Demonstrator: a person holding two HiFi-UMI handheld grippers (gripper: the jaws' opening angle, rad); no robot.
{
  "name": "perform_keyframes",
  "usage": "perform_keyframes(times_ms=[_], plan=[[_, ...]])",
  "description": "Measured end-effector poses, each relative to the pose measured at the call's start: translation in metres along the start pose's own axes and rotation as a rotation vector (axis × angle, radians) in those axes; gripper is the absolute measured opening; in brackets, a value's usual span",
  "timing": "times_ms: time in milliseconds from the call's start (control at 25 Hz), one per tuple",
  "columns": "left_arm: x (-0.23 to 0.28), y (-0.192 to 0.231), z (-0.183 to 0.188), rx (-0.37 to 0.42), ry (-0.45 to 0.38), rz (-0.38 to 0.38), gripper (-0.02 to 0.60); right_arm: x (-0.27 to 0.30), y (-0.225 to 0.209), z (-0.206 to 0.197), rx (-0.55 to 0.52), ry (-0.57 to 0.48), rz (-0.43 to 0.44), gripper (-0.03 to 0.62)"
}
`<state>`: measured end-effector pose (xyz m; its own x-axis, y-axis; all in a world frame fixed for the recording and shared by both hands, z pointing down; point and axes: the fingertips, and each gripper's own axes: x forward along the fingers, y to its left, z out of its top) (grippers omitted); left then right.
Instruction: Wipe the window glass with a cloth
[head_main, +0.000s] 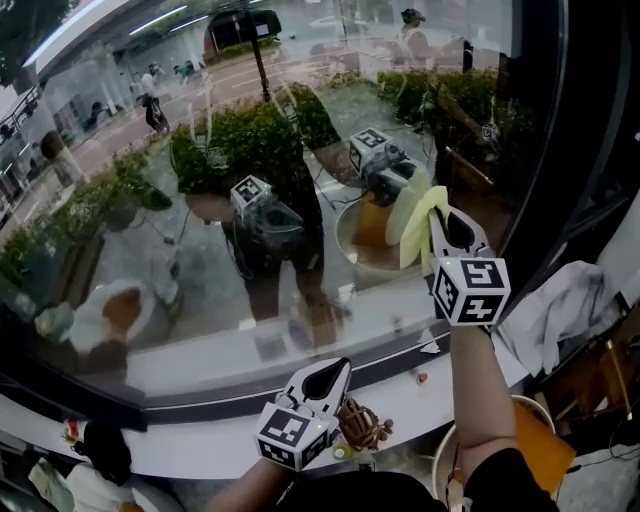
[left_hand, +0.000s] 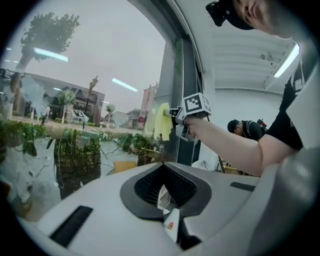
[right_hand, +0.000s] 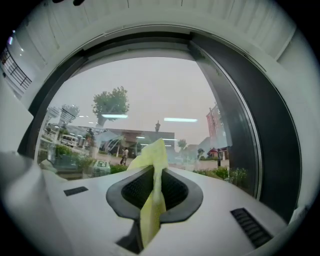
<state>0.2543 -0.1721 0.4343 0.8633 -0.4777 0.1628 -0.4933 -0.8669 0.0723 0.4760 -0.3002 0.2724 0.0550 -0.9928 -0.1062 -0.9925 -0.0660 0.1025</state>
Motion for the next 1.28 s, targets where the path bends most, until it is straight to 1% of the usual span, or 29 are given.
perform_keyframes(times_ms=[80, 200, 280, 440, 560, 720, 840, 920, 1000, 1120, 1200, 1280], plan=[[0.003, -0.001, -0.003, 0.007, 0.007, -0.005, 0.008, 0.000, -0.008, -0.003, -0.001, 0.005, -0.010, 0.052], [-0.003, 0.004, 0.004, 0.008, 0.004, -0.012, 0.008, -0.002, -0.002, 0.004, -0.009, 0.001, -0.024, 0.052], [-0.002, 0.002, 0.004, 0.016, 0.001, -0.014, 0.008, -0.003, -0.001, 0.005, -0.012, -0.001, -0.023, 0.052], [0.012, -0.013, -0.005, -0.001, 0.012, -0.009, 0.008, -0.009, -0.015, -0.007, -0.017, 0.001, -0.014, 0.052], [0.013, -0.015, -0.009, -0.005, 0.019, 0.003, 0.008, -0.008, -0.016, -0.008, -0.027, -0.001, -0.006, 0.052], [0.004, -0.015, -0.017, -0.018, 0.034, 0.041, 0.008, -0.007, -0.014, -0.007, -0.024, -0.020, 0.001, 0.052], [-0.012, -0.016, -0.021, -0.030, 0.038, 0.085, 0.008, -0.006, -0.014, -0.006, -0.028, -0.028, 0.004, 0.052], [-0.028, -0.014, -0.024, -0.042, 0.041, 0.117, 0.008, -0.006, -0.014, -0.008, -0.028, -0.016, 0.005, 0.052], [-0.046, -0.013, -0.035, -0.044, 0.061, 0.140, 0.008, -0.007, -0.010, -0.014, -0.005, 0.007, 0.022, 0.052], [-0.074, -0.008, -0.049, -0.067, 0.070, 0.191, 0.008, -0.019, 0.008, -0.022, 0.040, 0.019, 0.073, 0.052], [-0.089, -0.010, -0.055, -0.081, 0.062, 0.216, 0.008, -0.034, 0.023, -0.028, 0.043, 0.019, 0.103, 0.052], [-0.108, -0.013, -0.061, -0.090, 0.056, 0.233, 0.008, -0.051, 0.048, -0.034, 0.054, 0.020, 0.138, 0.052]])
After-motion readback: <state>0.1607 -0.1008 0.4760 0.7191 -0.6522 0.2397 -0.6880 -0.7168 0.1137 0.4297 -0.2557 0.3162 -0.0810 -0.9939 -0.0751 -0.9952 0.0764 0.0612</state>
